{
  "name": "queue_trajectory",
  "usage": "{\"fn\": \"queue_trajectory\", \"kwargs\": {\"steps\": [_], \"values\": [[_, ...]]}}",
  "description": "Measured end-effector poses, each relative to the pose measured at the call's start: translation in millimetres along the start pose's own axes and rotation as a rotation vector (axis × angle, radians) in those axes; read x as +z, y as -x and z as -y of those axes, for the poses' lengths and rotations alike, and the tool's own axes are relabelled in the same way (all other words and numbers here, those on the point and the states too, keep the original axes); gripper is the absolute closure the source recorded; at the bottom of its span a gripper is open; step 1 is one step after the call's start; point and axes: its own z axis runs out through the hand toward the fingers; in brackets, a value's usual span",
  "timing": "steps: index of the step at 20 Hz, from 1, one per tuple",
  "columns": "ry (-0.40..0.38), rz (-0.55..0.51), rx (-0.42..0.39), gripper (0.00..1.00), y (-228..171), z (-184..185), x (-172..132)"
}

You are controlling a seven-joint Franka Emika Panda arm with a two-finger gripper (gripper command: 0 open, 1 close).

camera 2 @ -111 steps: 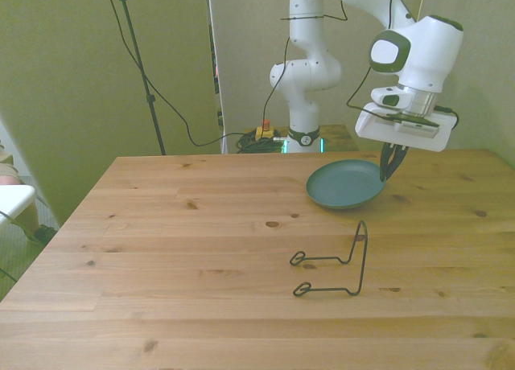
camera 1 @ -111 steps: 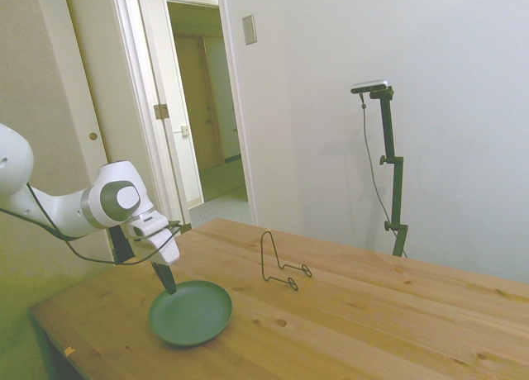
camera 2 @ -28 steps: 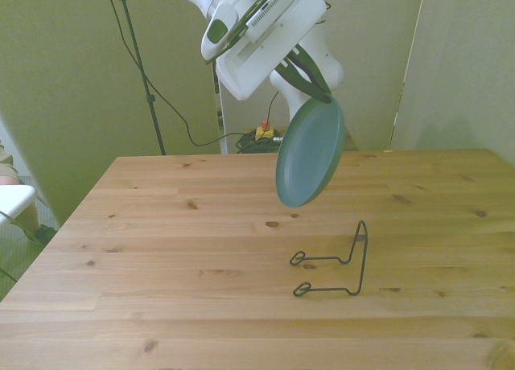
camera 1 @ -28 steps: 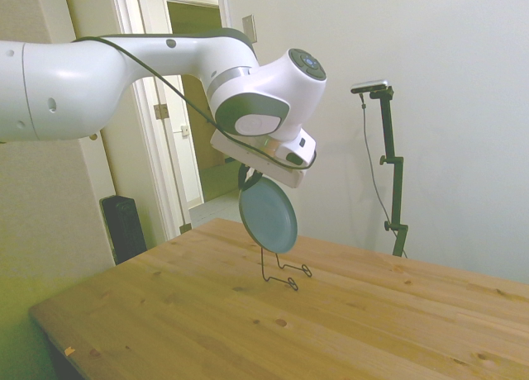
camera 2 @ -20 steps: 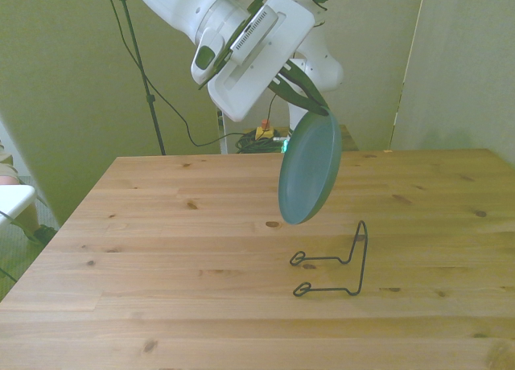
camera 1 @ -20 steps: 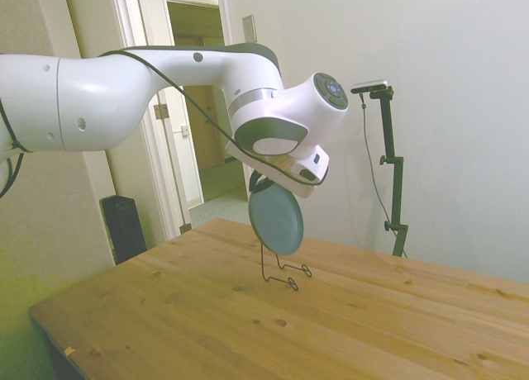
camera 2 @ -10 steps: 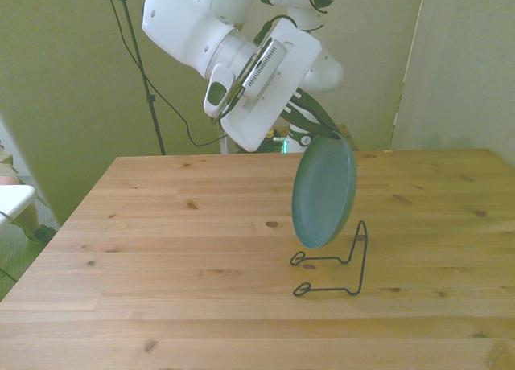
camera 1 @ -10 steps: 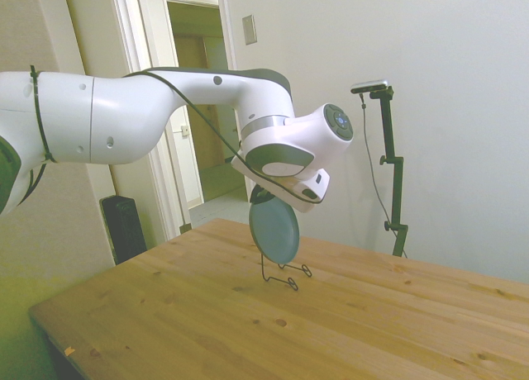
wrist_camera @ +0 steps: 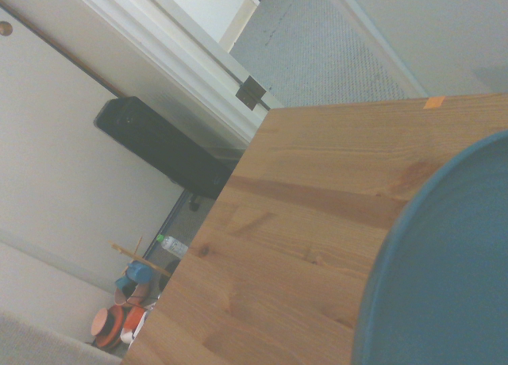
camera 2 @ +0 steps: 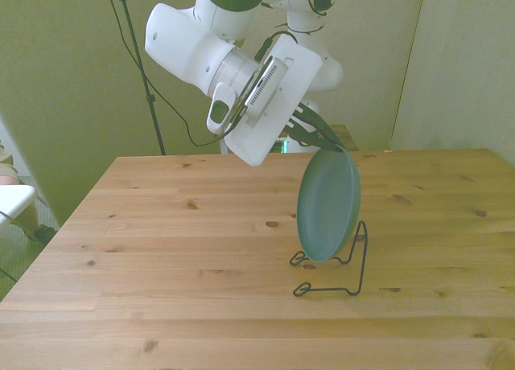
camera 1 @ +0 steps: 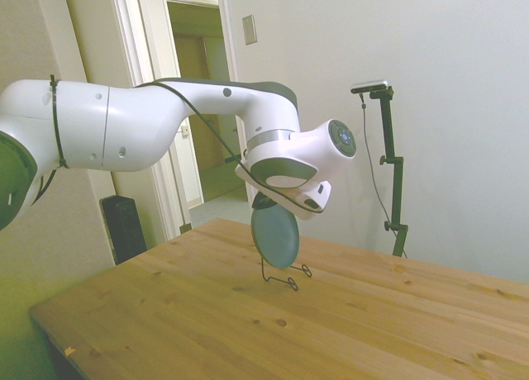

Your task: Load the plate

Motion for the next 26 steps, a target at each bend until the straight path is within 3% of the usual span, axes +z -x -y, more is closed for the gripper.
{"fn": "queue_trajectory", "kwargs": {"steps": [26], "values": [[-0.026,-0.015,0.011,1.0,-13,-22,29]]}}
